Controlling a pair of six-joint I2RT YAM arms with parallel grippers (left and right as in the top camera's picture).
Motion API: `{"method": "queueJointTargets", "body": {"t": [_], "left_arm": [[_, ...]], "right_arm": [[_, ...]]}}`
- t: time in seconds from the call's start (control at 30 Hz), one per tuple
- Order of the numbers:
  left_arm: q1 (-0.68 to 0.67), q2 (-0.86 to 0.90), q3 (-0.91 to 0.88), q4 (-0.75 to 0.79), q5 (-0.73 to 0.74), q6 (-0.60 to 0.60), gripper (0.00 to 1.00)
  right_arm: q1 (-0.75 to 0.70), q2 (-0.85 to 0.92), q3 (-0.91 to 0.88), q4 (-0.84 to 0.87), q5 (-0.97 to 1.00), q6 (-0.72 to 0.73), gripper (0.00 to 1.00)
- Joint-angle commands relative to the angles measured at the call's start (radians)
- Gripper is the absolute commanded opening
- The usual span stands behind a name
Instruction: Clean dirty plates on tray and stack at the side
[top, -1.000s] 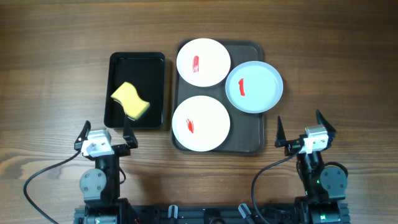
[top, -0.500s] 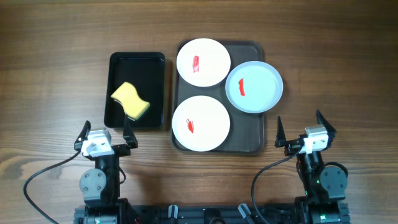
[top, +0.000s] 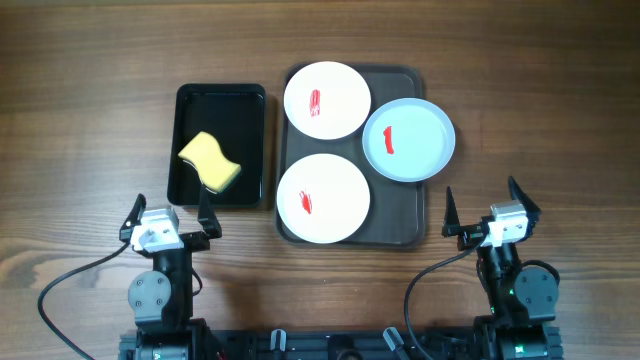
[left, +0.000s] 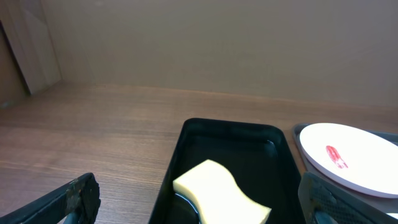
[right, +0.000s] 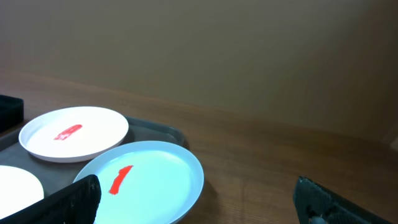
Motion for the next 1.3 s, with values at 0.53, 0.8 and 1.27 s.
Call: {"method": "queueJointTargets", "body": {"t": [0.53,0.8,1.27], "left_arm": [[0.0,0.002,0.0,-0.003,-0.024,-0.003,1.0],[0.0,0.002,0.0,-0.003,-0.024,-0.003,1.0],[-0.002,0.002,0.0,0.165,0.516,-0.003,1.0]], "right_arm": [[0.005,0.006,-0.001,0.005,-0.012,-0.018,1.0],[0.005,0.006,-0.001,0.009,-0.012,-0.021,1.0],[0.005,0.006,0.014,0.164,-0.592,0.148,1.0]]}}
